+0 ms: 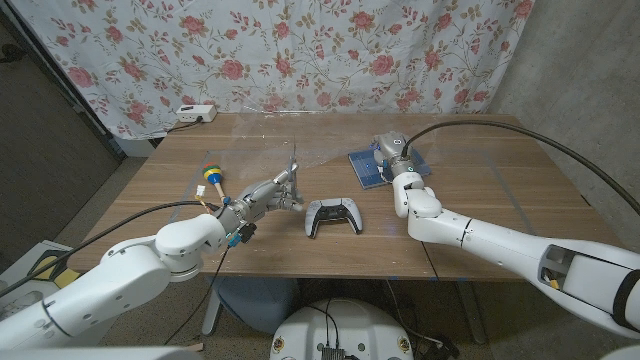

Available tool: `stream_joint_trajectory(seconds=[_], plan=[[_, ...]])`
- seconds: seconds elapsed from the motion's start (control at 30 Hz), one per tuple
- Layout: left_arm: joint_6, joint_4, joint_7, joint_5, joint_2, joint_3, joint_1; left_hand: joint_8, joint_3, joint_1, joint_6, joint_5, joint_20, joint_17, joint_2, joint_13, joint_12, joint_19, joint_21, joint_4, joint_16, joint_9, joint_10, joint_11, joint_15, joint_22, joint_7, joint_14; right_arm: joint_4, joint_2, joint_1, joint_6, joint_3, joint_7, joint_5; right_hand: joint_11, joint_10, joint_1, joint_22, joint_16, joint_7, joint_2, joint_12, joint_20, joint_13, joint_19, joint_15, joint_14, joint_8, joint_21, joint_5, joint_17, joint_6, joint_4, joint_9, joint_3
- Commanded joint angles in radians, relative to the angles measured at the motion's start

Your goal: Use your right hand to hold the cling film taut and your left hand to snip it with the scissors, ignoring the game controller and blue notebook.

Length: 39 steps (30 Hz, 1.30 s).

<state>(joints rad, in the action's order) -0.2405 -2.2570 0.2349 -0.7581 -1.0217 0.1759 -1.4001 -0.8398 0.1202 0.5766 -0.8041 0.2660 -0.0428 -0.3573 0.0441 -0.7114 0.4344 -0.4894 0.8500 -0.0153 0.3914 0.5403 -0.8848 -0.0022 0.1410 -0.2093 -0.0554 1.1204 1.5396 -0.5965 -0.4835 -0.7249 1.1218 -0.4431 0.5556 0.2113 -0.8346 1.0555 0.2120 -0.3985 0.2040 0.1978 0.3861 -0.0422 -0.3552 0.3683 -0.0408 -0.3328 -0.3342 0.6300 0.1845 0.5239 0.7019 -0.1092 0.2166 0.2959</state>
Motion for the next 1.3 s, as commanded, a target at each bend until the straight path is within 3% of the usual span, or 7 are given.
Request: stream_joint_trajectory(seconds=[0.03,0.2,0.53,0.87,1.3], plan=[[-0.003,0.007,0.0,0.0,0.003,0.013,0.014,0.001,0.007,0.013,-0.002,-0.002,0.008,0.0,0.0,-0.004,-0.003,-0.007,-0.001,-0.002,0.005,0.003,-0.064,-0.056,0.002,0.0,-0.01,0.002,-0.005,0.005,-0.037,0.051,-0.054,-0.077,-0.049,0.0,-0.024,0.014,0.005,-0.012,-0.005,0.004,0.02,-0.055,-0.013,0.006,-0.191,-0.03,-0.009,0.013,-0.003,0.01,0.035,0.003,0.005,0.018],[-0.001,0.01,-0.004,-0.001,0.002,0.014,0.017,0.002,0.009,0.015,-0.003,-0.005,0.008,0.0,-0.001,-0.005,-0.003,-0.007,-0.001,-0.002,0.006,0.004,-0.067,-0.053,0.004,0.0,-0.01,0.002,0.027,-0.001,-0.06,0.057,-0.084,-0.106,-0.069,-0.001,-0.045,0.01,0.007,-0.021,-0.017,0.0,0.042,-0.055,-0.027,0.01,-0.191,-0.057,-0.01,0.027,-0.004,0.017,0.056,0.011,0.01,0.026],[-0.007,0.024,-0.029,0.009,0.012,0.052,0.071,0.002,0.009,0.021,-0.001,-0.009,0.008,0.0,-0.007,-0.011,-0.003,-0.007,0.0,-0.002,0.009,0.009,-0.066,-0.052,0.005,-0.001,-0.013,0.004,0.133,-0.019,-0.092,0.031,-0.14,-0.096,-0.114,-0.004,-0.077,0.029,0.009,-0.027,-0.033,-0.011,0.078,-0.045,-0.047,0.011,-0.193,-0.078,-0.01,0.046,0.003,0.03,0.086,-0.007,0.016,0.037],[-0.003,0.034,-0.049,0.014,0.013,0.07,0.1,0.004,0.01,0.028,-0.003,-0.013,0.008,0.0,-0.009,-0.013,-0.004,-0.008,0.0,-0.001,0.01,0.01,-0.067,-0.054,0.006,-0.001,-0.012,0.003,0.175,-0.018,-0.095,-0.014,-0.133,-0.083,-0.095,-0.006,-0.097,0.046,0.011,-0.031,-0.059,-0.02,0.106,-0.025,-0.064,0.01,-0.192,-0.096,-0.011,0.064,0.015,0.04,0.116,-0.025,0.02,0.043],[-0.002,0.048,-0.078,0.013,0.016,0.095,0.127,0.006,0.013,0.034,-0.005,-0.017,0.01,0.0,-0.012,-0.012,-0.007,-0.01,0.001,-0.001,0.011,0.012,-0.069,-0.052,0.007,-0.001,-0.011,0.001,0.196,-0.007,-0.095,-0.035,-0.133,-0.083,-0.089,-0.012,-0.107,0.053,0.011,-0.028,-0.069,-0.028,0.131,-0.012,-0.081,0.004,-0.188,-0.112,-0.003,0.081,0.029,0.046,0.132,-0.036,0.022,0.045]])
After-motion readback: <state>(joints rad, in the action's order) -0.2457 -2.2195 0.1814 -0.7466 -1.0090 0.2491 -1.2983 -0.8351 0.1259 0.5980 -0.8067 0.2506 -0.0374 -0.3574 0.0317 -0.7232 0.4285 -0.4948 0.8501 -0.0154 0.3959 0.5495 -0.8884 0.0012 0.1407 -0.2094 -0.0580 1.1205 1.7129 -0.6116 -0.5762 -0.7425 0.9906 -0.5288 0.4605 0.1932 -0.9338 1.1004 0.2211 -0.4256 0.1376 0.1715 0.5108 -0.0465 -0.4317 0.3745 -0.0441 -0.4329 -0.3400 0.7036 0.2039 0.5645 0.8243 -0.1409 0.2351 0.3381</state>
